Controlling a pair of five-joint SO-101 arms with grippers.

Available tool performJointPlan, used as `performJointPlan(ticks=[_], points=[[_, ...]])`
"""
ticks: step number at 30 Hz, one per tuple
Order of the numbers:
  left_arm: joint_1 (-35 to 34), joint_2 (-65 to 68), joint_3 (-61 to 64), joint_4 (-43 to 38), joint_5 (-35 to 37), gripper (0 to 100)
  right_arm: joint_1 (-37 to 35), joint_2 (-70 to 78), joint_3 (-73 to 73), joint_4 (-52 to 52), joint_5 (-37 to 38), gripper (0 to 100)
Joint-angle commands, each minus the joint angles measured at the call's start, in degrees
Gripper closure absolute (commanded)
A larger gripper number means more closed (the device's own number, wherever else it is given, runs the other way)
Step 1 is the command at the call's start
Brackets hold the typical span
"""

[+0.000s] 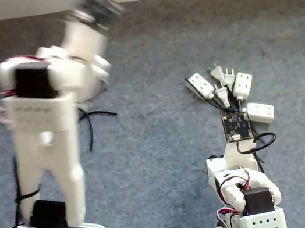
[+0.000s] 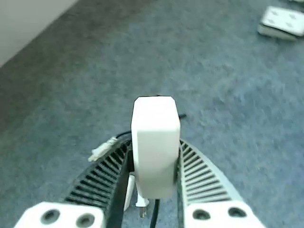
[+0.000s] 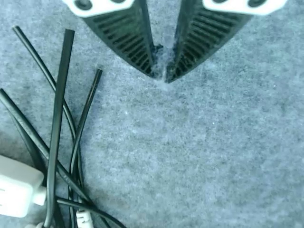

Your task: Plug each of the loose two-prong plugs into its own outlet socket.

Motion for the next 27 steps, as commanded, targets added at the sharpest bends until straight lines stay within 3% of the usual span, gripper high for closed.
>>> performJointPlan(ticks=[1, 5, 13, 16, 21, 27], points=[[12.0, -2.59, 14.37, -0.35, -3.78, 99, 0.48, -0.22, 8.84, 0.31, -0.35, 99.1], [16.22, -0.92, 25.63, -9.23, -3.6, 99, 0.48, -0.22, 8.84, 0.31, -0.44, 99.1], [12.26, 8.4, 38.9, -31.12, 4.92, 99, 0.48, -0.22, 8.84, 0.31, -0.44, 99.1], [13.49, 13.49, 38.64, -31.47, 5.36, 96, 0.48, -0.22, 8.84, 0.31, -0.44, 99.1], [16.84, 17.71, 37.32, -31.74, 9.14, 81, 0.48, -0.22, 8.84, 0.31, -0.44, 99.1], [18.07, 16.31, 29.32, -30.33, 11.16, 79, 0.48, -0.22, 8.84, 0.31, -0.44, 99.1]])
